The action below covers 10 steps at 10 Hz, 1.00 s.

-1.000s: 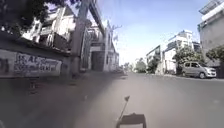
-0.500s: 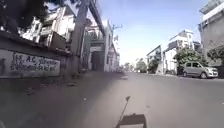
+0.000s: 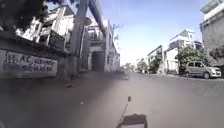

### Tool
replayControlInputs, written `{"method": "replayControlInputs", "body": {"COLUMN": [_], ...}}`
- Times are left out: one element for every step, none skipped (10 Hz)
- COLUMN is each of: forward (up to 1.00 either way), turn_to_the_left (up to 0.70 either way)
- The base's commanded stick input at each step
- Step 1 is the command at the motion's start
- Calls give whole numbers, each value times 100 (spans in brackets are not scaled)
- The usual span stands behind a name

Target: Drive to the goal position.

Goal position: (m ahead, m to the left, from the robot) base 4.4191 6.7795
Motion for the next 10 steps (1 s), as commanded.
{"method": "replayControlInputs", "body": {"forward": [100, 100, 100, 100, 100, 100, 100, 100, 100, 100], "turn_to_the_left": [0, 0, 0, 0, 0, 0, 0, 0, 0, 0]}}
